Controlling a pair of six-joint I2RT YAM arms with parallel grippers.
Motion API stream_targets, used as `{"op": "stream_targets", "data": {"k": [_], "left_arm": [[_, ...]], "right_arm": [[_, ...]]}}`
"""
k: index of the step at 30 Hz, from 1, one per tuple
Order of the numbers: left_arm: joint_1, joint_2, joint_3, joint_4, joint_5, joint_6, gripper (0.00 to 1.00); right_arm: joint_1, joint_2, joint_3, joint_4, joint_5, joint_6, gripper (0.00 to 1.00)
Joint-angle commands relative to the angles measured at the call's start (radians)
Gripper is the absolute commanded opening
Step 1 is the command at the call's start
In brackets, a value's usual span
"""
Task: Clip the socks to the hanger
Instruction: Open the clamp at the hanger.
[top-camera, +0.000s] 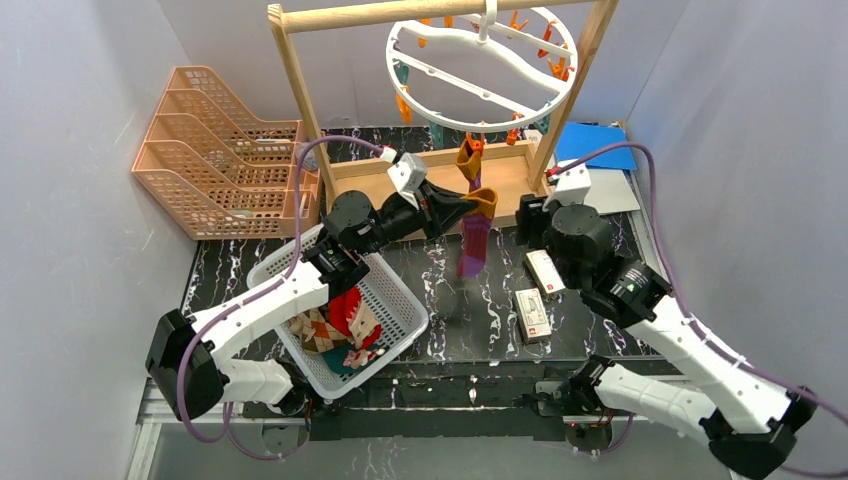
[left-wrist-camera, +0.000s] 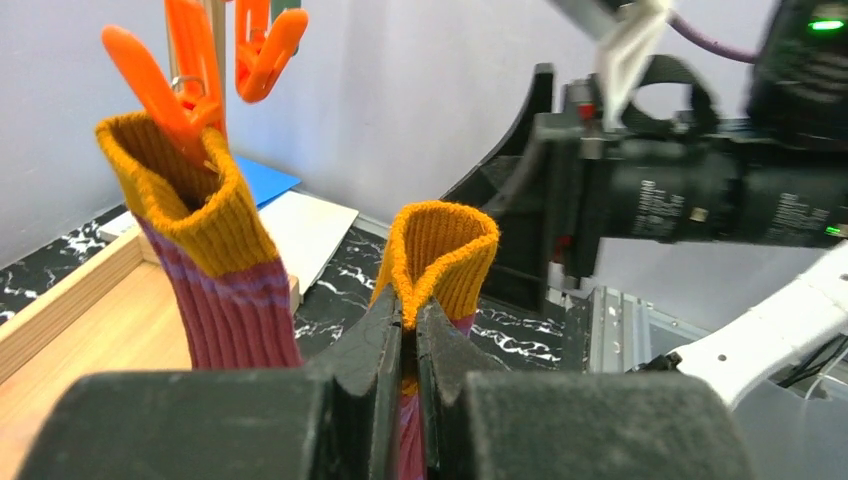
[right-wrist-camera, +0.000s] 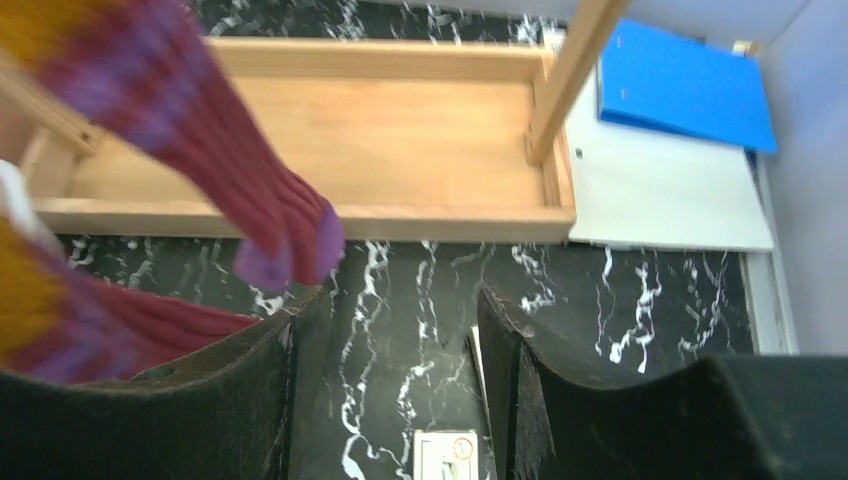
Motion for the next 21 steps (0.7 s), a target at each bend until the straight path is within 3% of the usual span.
{"op": "stream_targets", "data": {"k": [1,5,9,14,17,21], "left_arm": [[-0.006,-0.023,-0.035,0.048,-0.055,0.070,0.00],[-0.006,0.035,-0.006,0.047,-0.069,0.109,0.00],[-0.007,0.090,0.060,0.043,-0.045,0.121,0.00],[-0.005,0.143,0.096,0.078,-0.048,0.084,0.00],[-0.007,0.154,0.088,0.122,-0.070,0.002,0.00],[-0.007,0.174,0.096,0.146,-0.090,-0.025,0.00]], "right_arm": [[-0.271,-0.028,-0.101,0.091,-0.328,0.071,0.64],[-0.534,-0.007,-0.171,0.158,-0.564,0.207,0.63],[-0.576,0.032,-0.172,0.226,-0.565,0.321,0.66],[-0.653,0.130,-0.130,0.281,-0.747,0.393,0.67],[-0.666,0.146,-0.136,0.371,-0.751,0.412,0.68],[-0.674,0.118,-0.193,0.588,-0.602,0.368,0.69]]}}
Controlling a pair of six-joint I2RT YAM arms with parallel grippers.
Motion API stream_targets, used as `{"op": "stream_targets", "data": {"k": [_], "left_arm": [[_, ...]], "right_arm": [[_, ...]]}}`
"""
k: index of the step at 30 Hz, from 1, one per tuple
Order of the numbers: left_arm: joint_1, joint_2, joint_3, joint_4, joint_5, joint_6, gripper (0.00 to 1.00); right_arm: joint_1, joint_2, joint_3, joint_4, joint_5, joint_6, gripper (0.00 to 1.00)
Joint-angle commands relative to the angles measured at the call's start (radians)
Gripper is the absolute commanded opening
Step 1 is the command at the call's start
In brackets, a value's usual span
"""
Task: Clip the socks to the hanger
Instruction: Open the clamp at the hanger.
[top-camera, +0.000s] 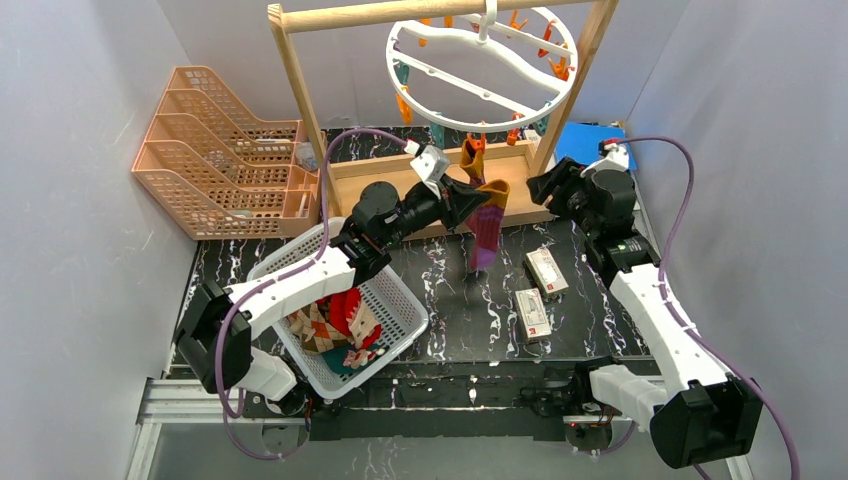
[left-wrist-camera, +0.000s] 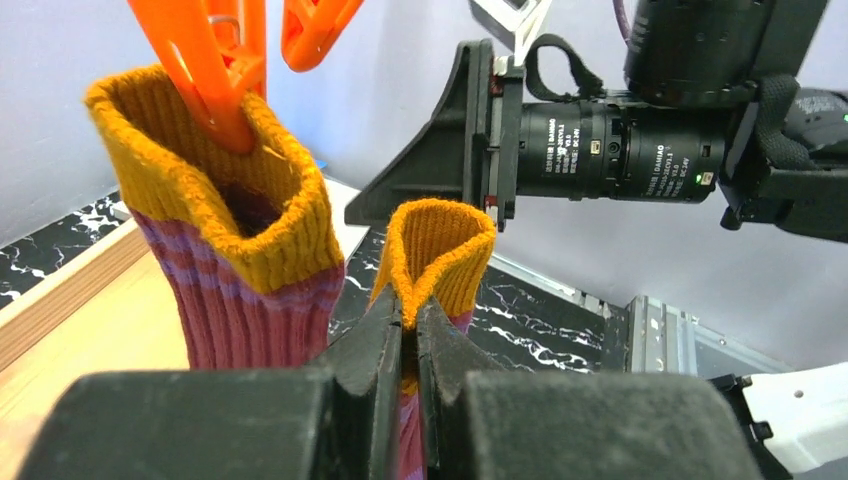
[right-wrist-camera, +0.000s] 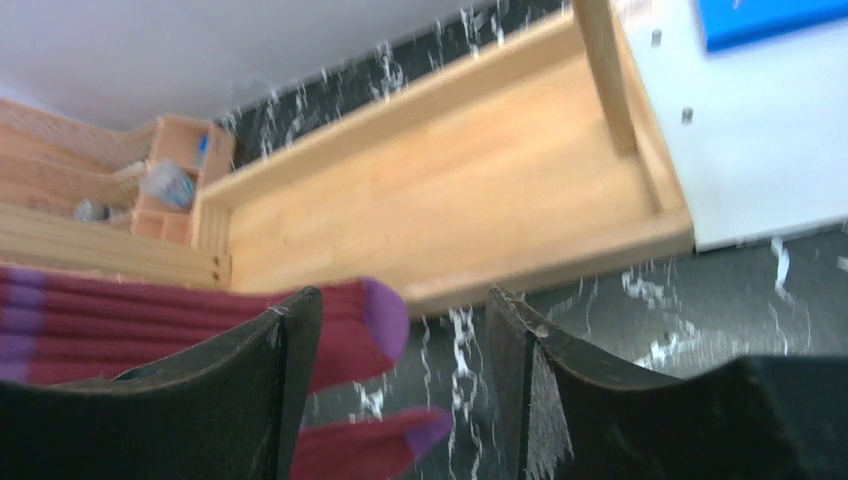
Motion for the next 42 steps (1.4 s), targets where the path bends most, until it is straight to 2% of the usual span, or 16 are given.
{"op": "stream_targets", "data": {"k": [1,5,8,10,13,14,16,20,24,27,32,36,40,42], "left_arm": [[-0.005,0.002,0.049,0.079,-0.040,-0.044,0.00],[-0.004,0.017,0.061,0.071,-0.022,0.026,0.00],[-0.005,0.006,0.056,0.027,-0.015,0.090,0.00],[-0.005,-0.014,0.024,0.047,-0.041,0.091,0.00],[-0.005,-0.030,-0.021,0.086,-0.057,0.096,0.00],[-0.004,-0.033,-0.026,0.086,-0.067,0.097,0.00],[-0.004,-0.039,-0.035,0.089,-0.086,0.096,0.00],[-0.004,-0.005,-0.013,0.107,-0.114,0.084,0.00],[-0.005,0.042,0.046,0.108,-0.080,0.064,0.00],[-0.005,0.061,0.062,0.108,-0.063,0.056,0.00],[-0.004,0.083,0.076,0.106,-0.082,0.074,0.00],[-0.004,0.105,0.115,0.088,-0.079,0.091,0.00],[-0.004,0.109,0.135,0.079,-0.081,0.112,0.00],[-0.004,0.105,0.140,0.062,-0.086,0.132,0.00]], "right_arm": [[-0.022,-0.042,-0.004,0.305,0.111,-0.019,0.69],[-0.076,0.057,0.232,0.143,-0.004,-0.118,0.71],[-0.087,0.081,0.266,0.133,-0.115,-0.145,0.71],[-0.112,0.085,0.250,0.119,-0.207,-0.103,0.73],[-0.173,0.083,0.169,0.122,-0.335,0.000,0.86],[-0.188,0.080,0.139,0.137,-0.362,0.028,0.87],[-0.203,0.059,0.096,0.208,-0.397,0.063,0.87],[-0.200,-0.005,0.092,0.328,-0.483,0.010,0.83],[-0.109,-0.018,0.177,0.272,-0.467,-0.150,0.81],[-0.064,-0.071,0.157,0.268,-0.442,-0.219,0.80],[-0.022,-0.134,0.107,0.329,-0.400,-0.286,0.79],[-0.018,-0.172,0.025,0.496,-0.388,-0.326,0.78],[-0.017,-0.130,0.097,0.449,-0.440,-0.363,0.78],[-0.016,-0.105,0.105,0.480,-0.461,-0.357,0.77]]}}
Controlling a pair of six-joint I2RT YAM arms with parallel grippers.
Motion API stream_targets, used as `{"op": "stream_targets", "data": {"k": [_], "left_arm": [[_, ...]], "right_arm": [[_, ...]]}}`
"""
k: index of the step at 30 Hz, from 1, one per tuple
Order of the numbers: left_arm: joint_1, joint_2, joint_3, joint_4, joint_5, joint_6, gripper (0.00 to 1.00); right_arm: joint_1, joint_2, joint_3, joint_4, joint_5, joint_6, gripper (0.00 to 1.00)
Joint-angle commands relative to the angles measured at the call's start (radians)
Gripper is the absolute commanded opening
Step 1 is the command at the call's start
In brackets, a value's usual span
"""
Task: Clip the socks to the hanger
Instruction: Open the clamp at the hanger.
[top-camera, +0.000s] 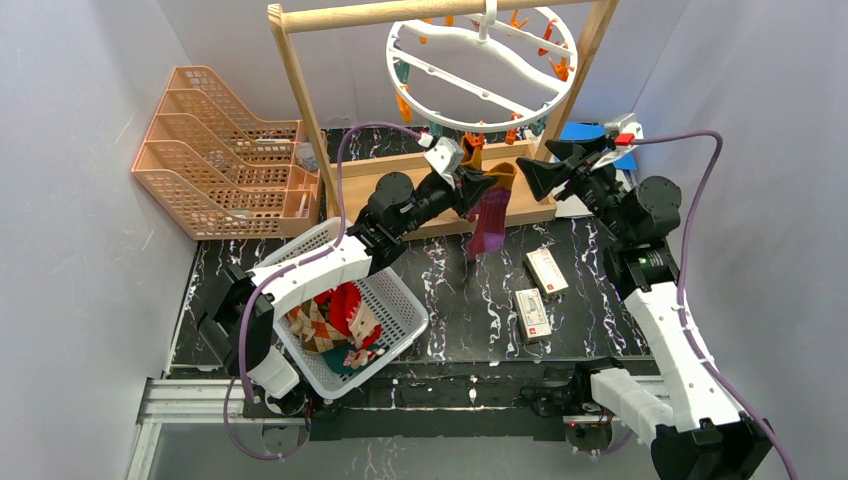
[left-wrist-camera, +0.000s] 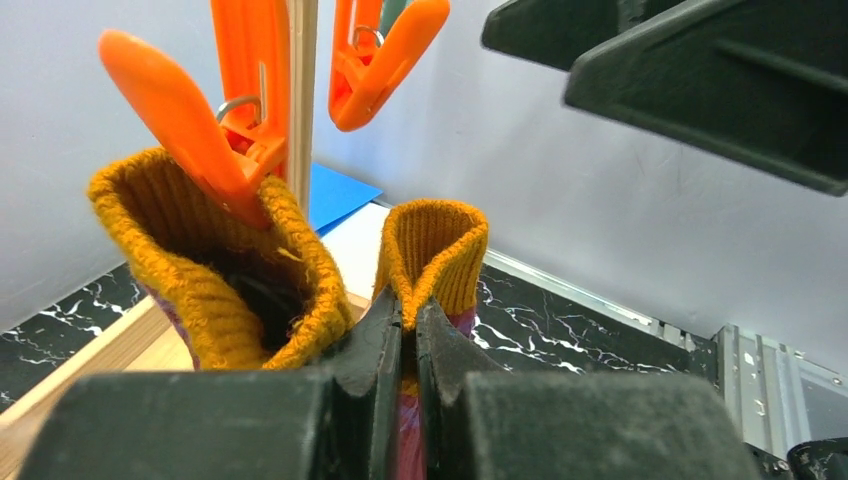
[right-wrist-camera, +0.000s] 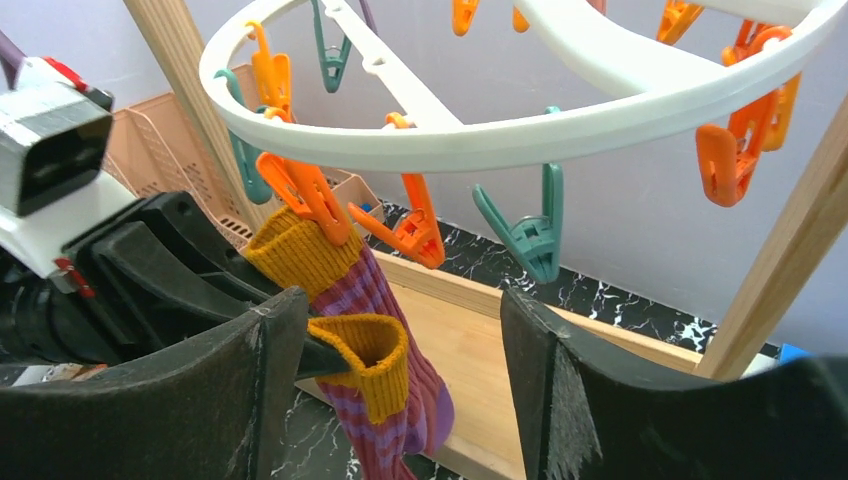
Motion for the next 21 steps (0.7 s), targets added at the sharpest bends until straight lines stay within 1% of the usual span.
{"op": "stream_targets", "data": {"k": [1,7,10,15,21], "left_arm": [[-0.004,-0.026,0.046,-0.005,-0.015,0.052,0.00],[-0.005,-0.041,0.033,-0.026,-0.017,0.077,0.00],[-0.004,-0.045,0.034,-0.039,-0.015,0.095,0.00],[-0.004,-0.045,0.029,-0.048,-0.010,0.116,0.00],[-0.004,-0.042,0.023,-0.050,0.001,0.124,0.00]], "right_arm": [[0.004,0.046,0.059,0.089,-0.048,-0.041,0.77],[0.005,0.092,0.071,0.141,-0.092,-0.077,0.75],[0.006,0.117,0.084,0.149,-0.144,-0.104,0.75],[0.007,0.125,0.044,0.253,-0.162,-0.127,0.75],[0.009,0.142,0.042,0.270,-0.190,-0.175,0.73]]}}
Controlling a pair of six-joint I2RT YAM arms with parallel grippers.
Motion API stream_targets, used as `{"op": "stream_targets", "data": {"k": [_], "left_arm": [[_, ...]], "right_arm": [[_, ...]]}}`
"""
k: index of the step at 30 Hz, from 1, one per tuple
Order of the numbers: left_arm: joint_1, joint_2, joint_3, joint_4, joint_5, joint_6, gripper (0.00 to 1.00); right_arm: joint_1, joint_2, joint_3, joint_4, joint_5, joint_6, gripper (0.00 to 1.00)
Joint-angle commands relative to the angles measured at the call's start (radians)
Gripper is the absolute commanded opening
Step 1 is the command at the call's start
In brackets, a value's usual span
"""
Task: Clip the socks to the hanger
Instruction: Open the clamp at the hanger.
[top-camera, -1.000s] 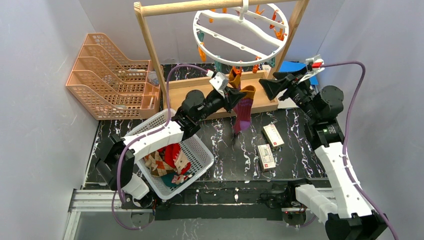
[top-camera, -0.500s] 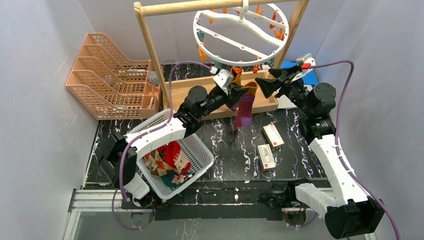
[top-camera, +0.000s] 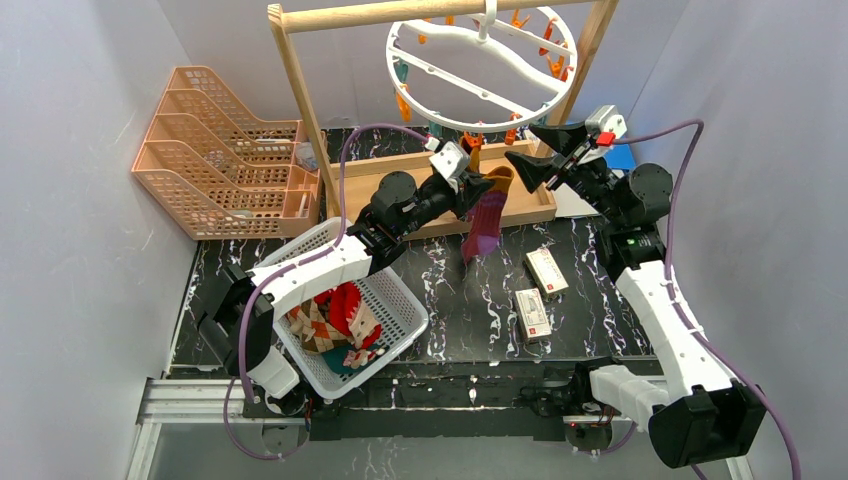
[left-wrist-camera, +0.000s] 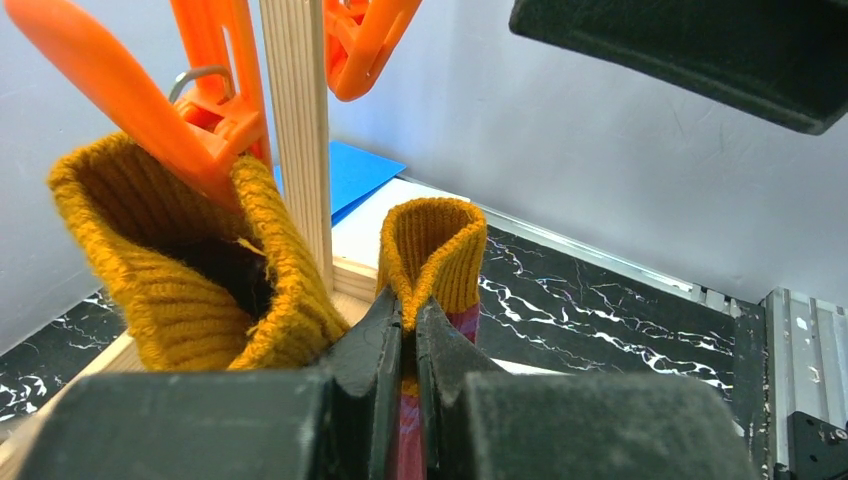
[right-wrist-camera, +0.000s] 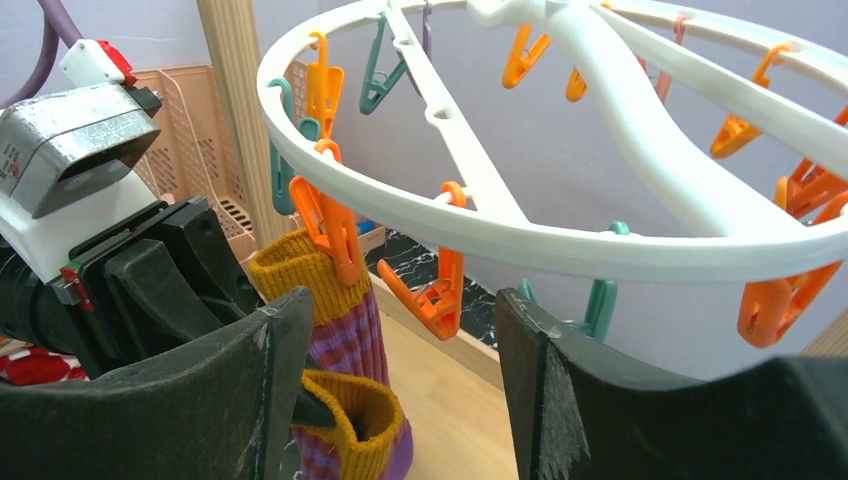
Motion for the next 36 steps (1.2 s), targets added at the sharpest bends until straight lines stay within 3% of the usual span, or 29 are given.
{"op": "stream_targets", "data": {"k": [1,28,36], "left_arm": [[-0.004,-0.041,0.014,0.016,0.006,0.027,0.00],[-0.005,-0.043,0.009,0.022,0.001,0.089,0.00],[-0.005,-0.043,-0.001,0.029,0.001,0.102,0.00]], "right_arm": [[0.005,0.013,0.012,0.092,-0.035,-0.057,0.73],[0.011,0.141,0.067,0.265,-0.121,0.072,0.66],[0.017,0.155,0.078,0.284,-0.132,0.043,0.64]]}}
